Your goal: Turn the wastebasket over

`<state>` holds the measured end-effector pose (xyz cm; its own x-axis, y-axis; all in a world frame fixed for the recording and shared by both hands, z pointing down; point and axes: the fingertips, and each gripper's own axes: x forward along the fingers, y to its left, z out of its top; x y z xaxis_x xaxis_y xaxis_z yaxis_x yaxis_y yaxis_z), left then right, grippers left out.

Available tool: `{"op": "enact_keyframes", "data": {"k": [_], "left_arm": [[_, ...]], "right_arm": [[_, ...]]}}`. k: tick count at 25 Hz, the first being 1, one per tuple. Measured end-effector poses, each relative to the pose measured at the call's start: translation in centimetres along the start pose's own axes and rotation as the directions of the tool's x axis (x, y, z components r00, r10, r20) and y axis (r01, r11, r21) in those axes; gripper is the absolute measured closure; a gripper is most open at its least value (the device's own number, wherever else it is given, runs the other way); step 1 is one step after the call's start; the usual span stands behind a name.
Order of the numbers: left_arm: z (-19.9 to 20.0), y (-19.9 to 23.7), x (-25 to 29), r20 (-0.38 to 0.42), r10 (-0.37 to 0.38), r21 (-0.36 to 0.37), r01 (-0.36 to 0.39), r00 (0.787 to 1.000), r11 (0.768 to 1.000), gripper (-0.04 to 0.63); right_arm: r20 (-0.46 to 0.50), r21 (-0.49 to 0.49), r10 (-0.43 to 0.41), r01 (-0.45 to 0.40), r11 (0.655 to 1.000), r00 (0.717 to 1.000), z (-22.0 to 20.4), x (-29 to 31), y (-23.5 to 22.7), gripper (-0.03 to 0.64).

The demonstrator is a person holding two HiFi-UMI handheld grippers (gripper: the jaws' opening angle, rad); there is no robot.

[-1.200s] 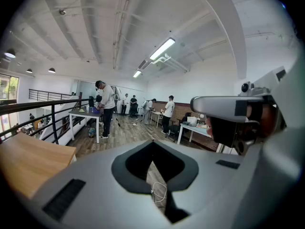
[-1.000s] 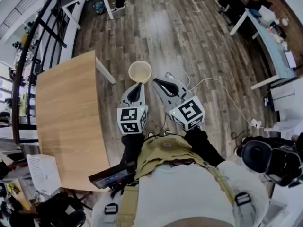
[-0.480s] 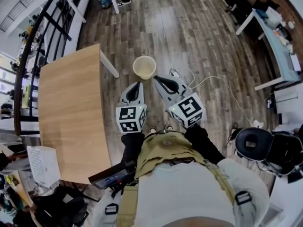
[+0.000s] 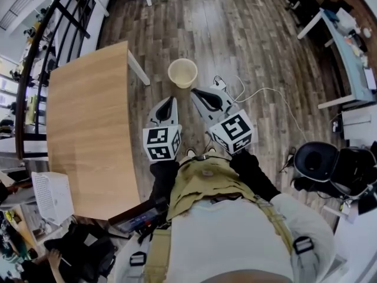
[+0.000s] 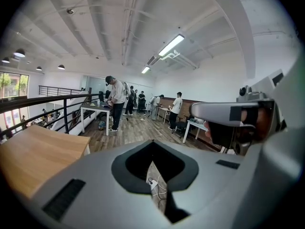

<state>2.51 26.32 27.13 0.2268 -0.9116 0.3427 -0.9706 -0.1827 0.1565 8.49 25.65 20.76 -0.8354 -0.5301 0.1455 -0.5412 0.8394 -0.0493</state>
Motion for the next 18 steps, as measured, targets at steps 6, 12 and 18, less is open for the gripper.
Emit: {"op": "enact_keyframes", "data": {"k": [6, 12, 18], "left_arm": [[-1.3, 1.5, -1.1, -0.013, 0.003, -0.023, -0.003, 1.0, 1.0, 0.594], [-2.2, 3.0, -2.4, -0.015, 0.016, -0.05, -0.017, 1.0, 0.999, 0.594], [-3.2, 5.1, -2.3, -0.025, 0.043, -0.083, -0.045, 0.999, 0.996, 0.594]], "right_arm": [[-0.024, 0.004, 0.006, -0.005, 1.0, 1.0, -1.1, 0.9, 2.0, 0.595], [-0.046, 0.0, 0.022, -0.022, 1.0, 0.999, -1.7, 1.5, 4.1, 0.595], [-0.067, -0.004, 0.045, -0.045, 0.999, 0.997, -2.6, 3.2, 4.6, 0.595]]}}
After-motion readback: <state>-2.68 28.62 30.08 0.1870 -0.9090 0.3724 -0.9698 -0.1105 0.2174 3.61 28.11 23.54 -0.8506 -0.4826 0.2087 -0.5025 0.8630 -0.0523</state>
